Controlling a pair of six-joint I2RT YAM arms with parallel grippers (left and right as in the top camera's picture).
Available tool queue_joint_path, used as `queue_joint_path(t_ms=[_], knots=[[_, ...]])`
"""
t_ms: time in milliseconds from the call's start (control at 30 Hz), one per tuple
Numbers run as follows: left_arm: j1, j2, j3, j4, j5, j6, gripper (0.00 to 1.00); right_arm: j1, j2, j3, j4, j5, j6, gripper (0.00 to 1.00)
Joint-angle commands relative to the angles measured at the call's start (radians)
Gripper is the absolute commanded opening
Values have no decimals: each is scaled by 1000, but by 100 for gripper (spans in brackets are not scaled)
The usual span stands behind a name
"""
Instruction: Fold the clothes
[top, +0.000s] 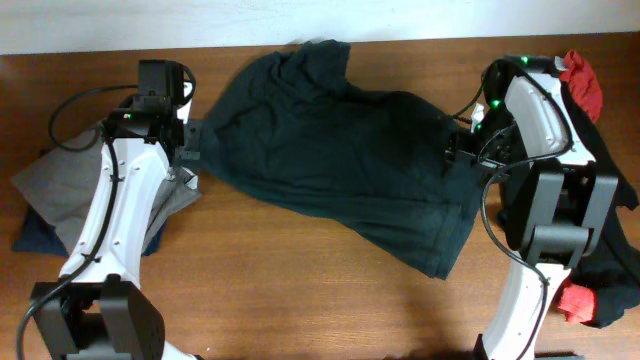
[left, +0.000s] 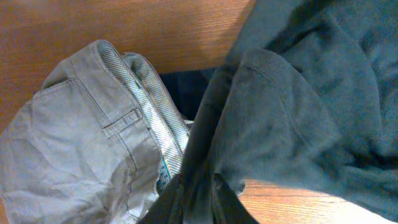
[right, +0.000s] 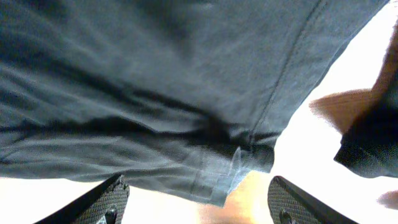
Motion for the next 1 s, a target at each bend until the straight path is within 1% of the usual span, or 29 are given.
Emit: queue_joint_path(t_ms=[0,133,167,200,233,267,333,400,533,633,700,767,833,900,967], knots=[[0,3,-1,0,-10,-6,18,1,-6,-57,60,16,8,76],[0,3,-1,-5,-10,-6,22,0,-6,-123,198,26,29,69],[0,3,-1,-9,-9,-7,22,-2,-6,-139,230,43,57,64],[0,3,-1,-13,-3,-7,22,-2,-6,-154,259,57,76,50],[0,3,-1,-14,7,-7,22,-2,-6,-164,277,69,91,42],[0,3,-1,-16,29,-7,22,-3,-6,-174,298,78,100,31],[0,3,-1,-18,72,-7,22,-7,-6,-200,340,102,137,18],[0,3,-1,-17,112,-6,23,-14,-6,-223,381,111,158,9],[0,3,-1,-19,140,-6,23,-32,-6,-290,482,110,174,5],[-1,3,-1,-23,141,-6,24,-52,-5,-336,563,127,174,4],[-1,3,-1,-25,148,-6,24,-75,-5,-348,610,174,180,4],[-1,3,-1,-27,172,-6,27,-103,-5,-347,650,203,200,4],[-1,3,-1,-27,203,-6,29,-137,-5,-337,700,196,199,4],[-1,3,-1,-26,236,-6,30,-175,-5,-325,761,171,194,4],[-1,3,-1,-23,267,-6,35,-210,-5,-300,805,114,164,4]])
